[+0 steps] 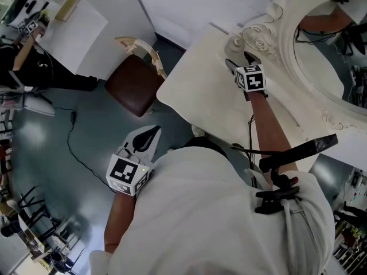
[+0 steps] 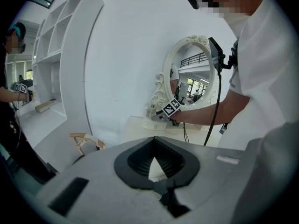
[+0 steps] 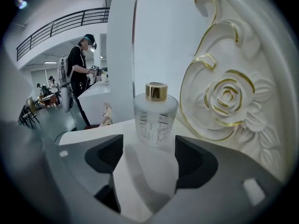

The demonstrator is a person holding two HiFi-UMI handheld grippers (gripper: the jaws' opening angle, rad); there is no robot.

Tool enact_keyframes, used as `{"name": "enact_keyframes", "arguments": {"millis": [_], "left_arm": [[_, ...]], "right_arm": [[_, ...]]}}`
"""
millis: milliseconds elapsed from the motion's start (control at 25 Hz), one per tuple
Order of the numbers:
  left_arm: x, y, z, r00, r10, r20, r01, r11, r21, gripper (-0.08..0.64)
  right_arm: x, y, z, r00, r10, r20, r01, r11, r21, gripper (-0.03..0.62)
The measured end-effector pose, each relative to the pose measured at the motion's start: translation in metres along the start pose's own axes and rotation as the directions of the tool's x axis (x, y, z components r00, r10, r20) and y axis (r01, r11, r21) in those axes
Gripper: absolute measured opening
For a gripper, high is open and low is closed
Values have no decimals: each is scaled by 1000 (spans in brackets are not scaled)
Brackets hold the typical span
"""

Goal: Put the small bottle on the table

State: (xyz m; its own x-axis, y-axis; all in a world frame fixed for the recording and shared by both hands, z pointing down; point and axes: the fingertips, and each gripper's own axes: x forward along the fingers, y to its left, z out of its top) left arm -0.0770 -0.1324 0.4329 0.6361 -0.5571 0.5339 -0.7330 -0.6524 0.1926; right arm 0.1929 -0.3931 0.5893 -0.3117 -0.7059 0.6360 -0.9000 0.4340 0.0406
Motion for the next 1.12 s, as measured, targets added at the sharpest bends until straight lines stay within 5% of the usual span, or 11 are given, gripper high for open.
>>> {"name": "enact_keyframes", "arguments": {"millis": [560, 1120], "left_arm": [[-61, -10, -38, 998, -56, 30, 55, 998, 31, 3], [-134, -23, -92, 995, -91, 41, 89, 995, 46, 3]], "right_arm": [[-77, 59, -34, 991, -126, -54, 125, 992, -21, 11], [-147, 194, -70, 997, -31, -64, 30, 999, -23, 2]]}}
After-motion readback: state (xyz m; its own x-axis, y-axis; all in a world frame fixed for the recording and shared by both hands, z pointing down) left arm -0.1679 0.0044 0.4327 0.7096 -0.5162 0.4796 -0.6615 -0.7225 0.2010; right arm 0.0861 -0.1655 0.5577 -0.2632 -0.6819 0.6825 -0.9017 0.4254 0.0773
